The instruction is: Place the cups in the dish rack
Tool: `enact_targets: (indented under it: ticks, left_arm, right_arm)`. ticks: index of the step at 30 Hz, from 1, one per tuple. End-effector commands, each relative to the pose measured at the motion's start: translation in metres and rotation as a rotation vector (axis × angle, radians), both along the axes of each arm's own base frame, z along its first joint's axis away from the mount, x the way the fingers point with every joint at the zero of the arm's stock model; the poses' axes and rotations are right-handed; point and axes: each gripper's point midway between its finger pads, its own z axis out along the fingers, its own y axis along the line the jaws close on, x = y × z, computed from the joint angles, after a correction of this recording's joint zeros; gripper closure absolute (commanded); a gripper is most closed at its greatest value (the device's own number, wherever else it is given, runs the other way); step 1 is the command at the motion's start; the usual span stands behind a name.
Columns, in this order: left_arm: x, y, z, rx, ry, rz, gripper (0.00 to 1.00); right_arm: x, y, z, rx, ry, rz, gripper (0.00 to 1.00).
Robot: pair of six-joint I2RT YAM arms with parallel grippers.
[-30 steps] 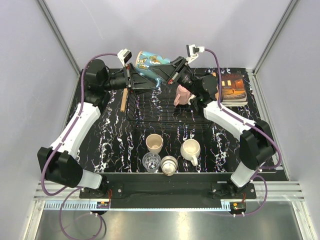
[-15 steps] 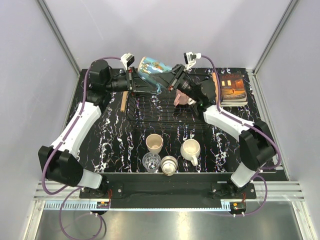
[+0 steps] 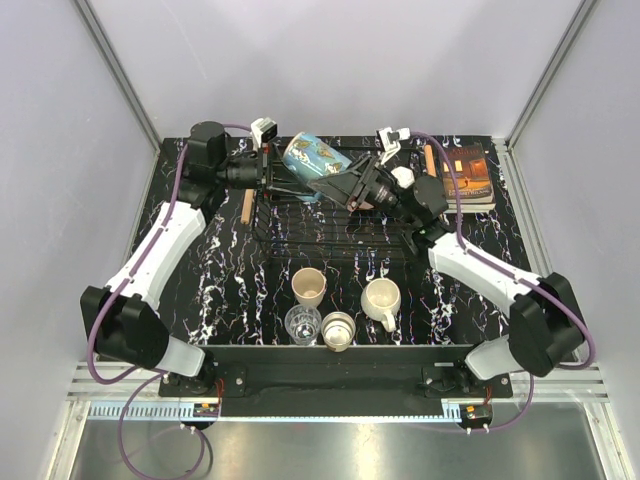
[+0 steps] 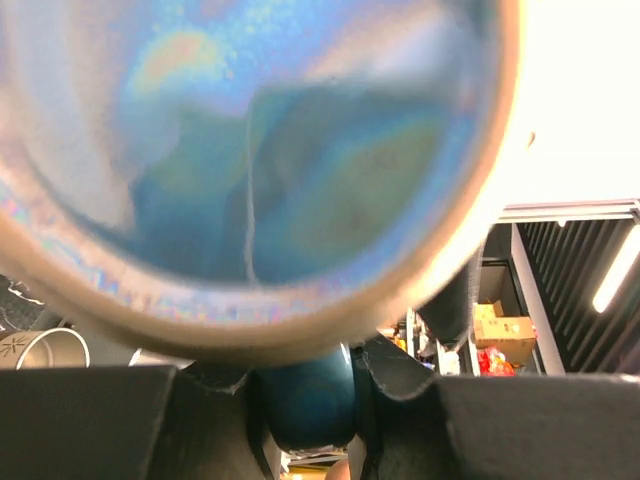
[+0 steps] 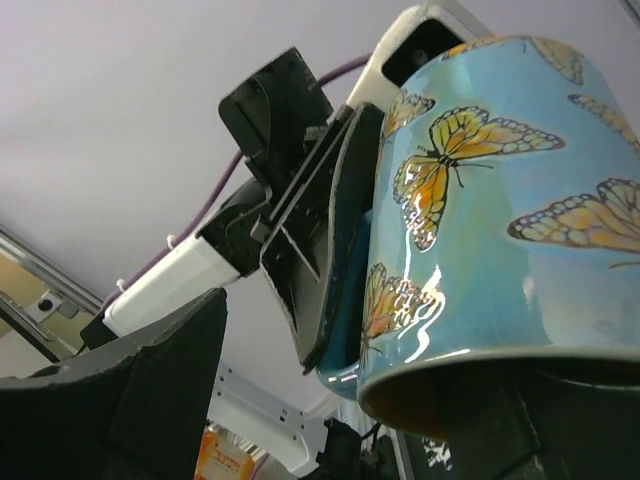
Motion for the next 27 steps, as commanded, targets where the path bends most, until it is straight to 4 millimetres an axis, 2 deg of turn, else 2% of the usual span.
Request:
enact_targets:
  ticks: [1, 8, 13, 15, 18, 19, 20, 21, 22, 23, 24, 25, 27]
  left_arm:
    - [0.026, 0.018, 0.076, -0.052, -0.449, 0.196, 1.0]
    - [0.03, 0.02, 0.07, 0.005, -0.463, 0.224, 1.0]
    - [0.031, 0.018, 0.065, 0.024, -0.492, 0.229, 1.0]
    - [0.031, 0.019, 0.061, 0.056, -0.491, 0.236, 1.0]
    - [0.034, 0.021, 0.059, 0.161, -0.582, 0.261, 1.0]
    - [0.034, 0.02, 0.055, 0.248, -0.66, 0.267, 1.0]
    - [0.035, 0.018, 0.047, 0.299, -0.687, 0.259, 1.0]
    - [0.036, 0.017, 0.041, 0.34, -0.715, 0.255, 1.0]
    - [0.038, 0.015, 0.035, 0.406, -0.791, 0.244, 1.0]
    - [0.033, 0.016, 0.026, 0.457, -0.797, 0.217, 1.0]
    - [0.039, 0.019, 0.017, 0.537, -0.868, 0.211, 1.0]
    - [0.032, 0.014, 0.007, 0.569, -0.884, 0.168, 1.0]
    - [0.036, 0.013, -0.008, 0.643, -0.962, 0.128, 1.0]
  right_arm:
    - [-0.07, 0.011, -0.034, -0.154, 0.033, 0.279, 0.13]
    - [-0.068, -0.014, -0.029, -0.185, 0.009, 0.201, 0.12]
    - [-0.064, -0.013, -0.025, -0.183, 0.006, 0.201, 0.12]
    - [-0.064, -0.016, -0.024, -0.192, 0.0, 0.203, 0.12]
    - [-0.068, -0.03, -0.015, -0.216, -0.039, 0.176, 0.13]
    - [-0.072, -0.043, 0.004, -0.206, -0.089, 0.14, 0.13]
    - [-0.075, -0.049, 0.013, -0.21, -0.119, 0.116, 0.13]
    - [-0.076, -0.055, 0.013, -0.252, -0.142, 0.083, 0.11]
    - [-0.086, -0.068, 0.043, -0.231, -0.218, 0.014, 0.09]
    - [-0.087, -0.074, 0.043, -0.265, -0.207, -0.021, 0.06]
    - [-0.088, -0.081, 0.05, -0.282, -0.264, -0.072, 0.02]
    - [-0.092, -0.094, 0.071, -0.266, -0.304, -0.156, 0.0]
    - [-0.088, -0.108, 0.071, -0.303, -0.293, -0.251, 0.0]
